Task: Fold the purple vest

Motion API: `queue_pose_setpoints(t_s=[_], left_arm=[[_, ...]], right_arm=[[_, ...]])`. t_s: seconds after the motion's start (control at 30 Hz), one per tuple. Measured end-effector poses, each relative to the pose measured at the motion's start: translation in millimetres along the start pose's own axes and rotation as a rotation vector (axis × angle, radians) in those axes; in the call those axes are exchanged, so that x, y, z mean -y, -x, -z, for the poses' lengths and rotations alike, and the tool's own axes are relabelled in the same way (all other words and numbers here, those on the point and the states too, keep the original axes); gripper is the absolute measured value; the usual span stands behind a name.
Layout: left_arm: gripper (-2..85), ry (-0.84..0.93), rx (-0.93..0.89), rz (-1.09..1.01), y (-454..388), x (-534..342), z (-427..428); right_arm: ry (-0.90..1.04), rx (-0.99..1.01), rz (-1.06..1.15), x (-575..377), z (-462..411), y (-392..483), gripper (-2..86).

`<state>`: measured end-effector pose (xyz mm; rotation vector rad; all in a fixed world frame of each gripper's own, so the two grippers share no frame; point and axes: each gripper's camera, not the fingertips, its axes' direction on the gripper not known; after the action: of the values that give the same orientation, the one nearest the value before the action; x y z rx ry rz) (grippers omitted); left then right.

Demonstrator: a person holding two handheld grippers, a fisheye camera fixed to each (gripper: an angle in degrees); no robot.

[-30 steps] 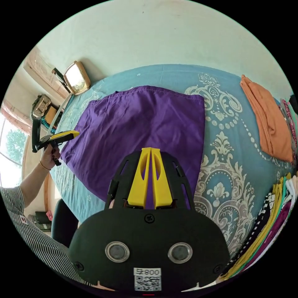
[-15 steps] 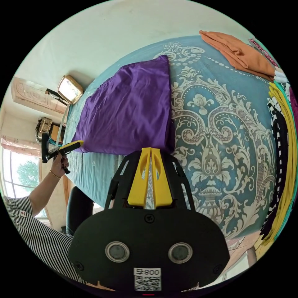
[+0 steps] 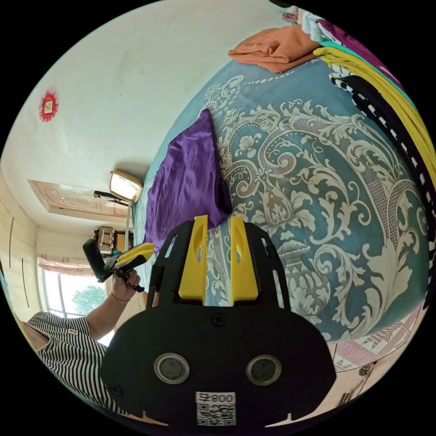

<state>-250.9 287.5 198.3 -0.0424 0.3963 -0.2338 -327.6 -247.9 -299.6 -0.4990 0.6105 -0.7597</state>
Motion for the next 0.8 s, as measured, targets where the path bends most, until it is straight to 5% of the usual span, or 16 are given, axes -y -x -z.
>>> queue_pose_setpoints(t_s=[0.33, 0.8], left_arm=[[7.6, 0.008, 0.015, -0.142, -95.5, 83.6, -8.2], [4.2, -0.008, 0.422, -0.368, -201.9, 150.3, -12.9]], right_arm=[[-0.020, 0.183, -0.089, -4.9, -39.4, -63.3, 3.4], [0.021, 0.330, 0.081, 14.8, -64.3, -46.5, 2.4]])
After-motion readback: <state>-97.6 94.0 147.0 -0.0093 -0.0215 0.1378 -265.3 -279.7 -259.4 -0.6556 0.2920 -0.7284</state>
